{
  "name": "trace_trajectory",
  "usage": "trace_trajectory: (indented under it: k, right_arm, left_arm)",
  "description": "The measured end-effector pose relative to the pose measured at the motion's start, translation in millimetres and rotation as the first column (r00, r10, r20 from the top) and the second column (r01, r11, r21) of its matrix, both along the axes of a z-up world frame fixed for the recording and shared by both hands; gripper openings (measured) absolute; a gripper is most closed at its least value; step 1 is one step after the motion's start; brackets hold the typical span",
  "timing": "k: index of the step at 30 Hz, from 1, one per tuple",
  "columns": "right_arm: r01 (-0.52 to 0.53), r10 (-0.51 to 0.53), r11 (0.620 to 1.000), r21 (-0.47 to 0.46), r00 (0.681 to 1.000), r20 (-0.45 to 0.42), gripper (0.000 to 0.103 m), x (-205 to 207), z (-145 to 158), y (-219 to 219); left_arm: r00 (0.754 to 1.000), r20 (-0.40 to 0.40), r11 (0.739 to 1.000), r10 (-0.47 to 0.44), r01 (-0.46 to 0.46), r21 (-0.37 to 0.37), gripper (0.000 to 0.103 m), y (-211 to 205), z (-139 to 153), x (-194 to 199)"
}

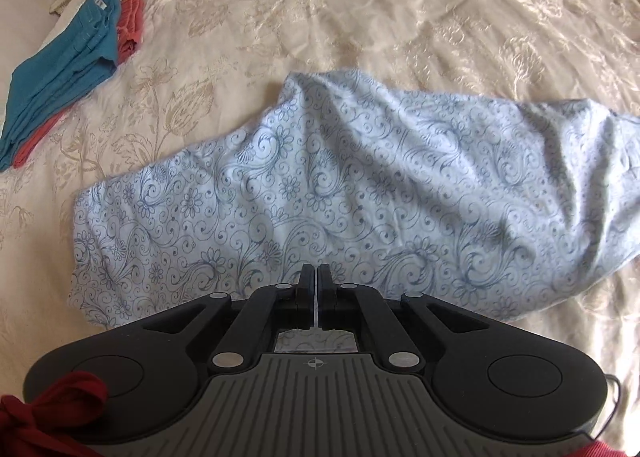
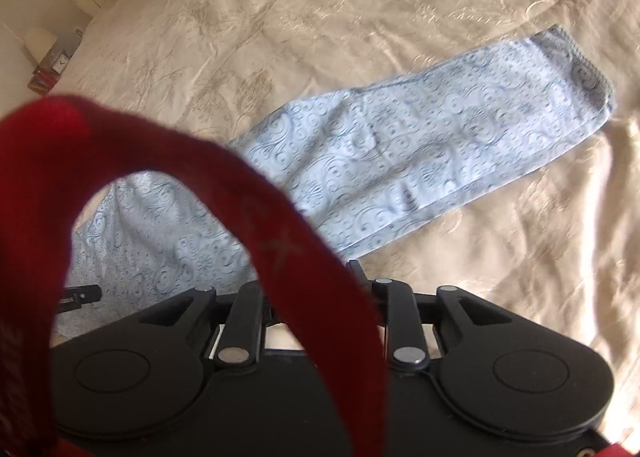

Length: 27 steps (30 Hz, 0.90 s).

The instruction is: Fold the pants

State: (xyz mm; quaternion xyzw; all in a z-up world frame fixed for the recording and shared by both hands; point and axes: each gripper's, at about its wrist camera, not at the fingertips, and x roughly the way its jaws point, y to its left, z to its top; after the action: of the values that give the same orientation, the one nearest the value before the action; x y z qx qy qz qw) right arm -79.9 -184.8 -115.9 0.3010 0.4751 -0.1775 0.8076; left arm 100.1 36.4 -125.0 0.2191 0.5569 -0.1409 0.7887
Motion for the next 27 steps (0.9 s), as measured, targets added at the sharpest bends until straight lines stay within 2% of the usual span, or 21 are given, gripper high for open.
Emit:
trace_trajectory:
  k: [6, 10, 12, 17, 22, 27]
  right_arm:
    - [0.047, -0.052, 0.989, -0.143, 0.998, -0.028, 0.035, -19, 2, -72]
    - [0.057, -0.069, 0.973, -0.222, 0.996, -0.047, 0.036, -23, -2, -118]
    - [0.064, -0.081, 0.97, -0.235, 0.995, -0.063, 0.036, -24, -7, -137]
    - [0.11, -0.127, 0.972, -0.21, 0.989, -0.072, 0.036, -28, -24, -175]
    - [0.228, -0.237, 0.965, -0.131, 0.97, -0.056, 0.036, -38, -33, -200]
    - [0.281, -0.287, 0.955, -0.1, 0.956, -0.058, 0.036, -40, -43, -213]
  left_arm:
    - [0.999, -0.019, 0.998, 0.046, -0.047, -0.049, 0.003, -34, -6, -10]
    - [0.995, -0.061, 0.997, 0.077, -0.078, -0.017, 0.003, -48, -27, -19]
    - [0.992, -0.09, 0.996, 0.088, -0.085, 0.037, 0.003, -52, -44, -21]
    - [0.996, -0.048, 0.991, 0.076, -0.071, 0.11, 0.002, -63, -52, -31]
    - [0.99, -0.063, 0.987, 0.122, -0.115, 0.111, 0.002, -59, -51, -28]
    - [0.991, -0.063, 0.985, 0.117, -0.108, 0.132, 0.002, -63, -52, -26]
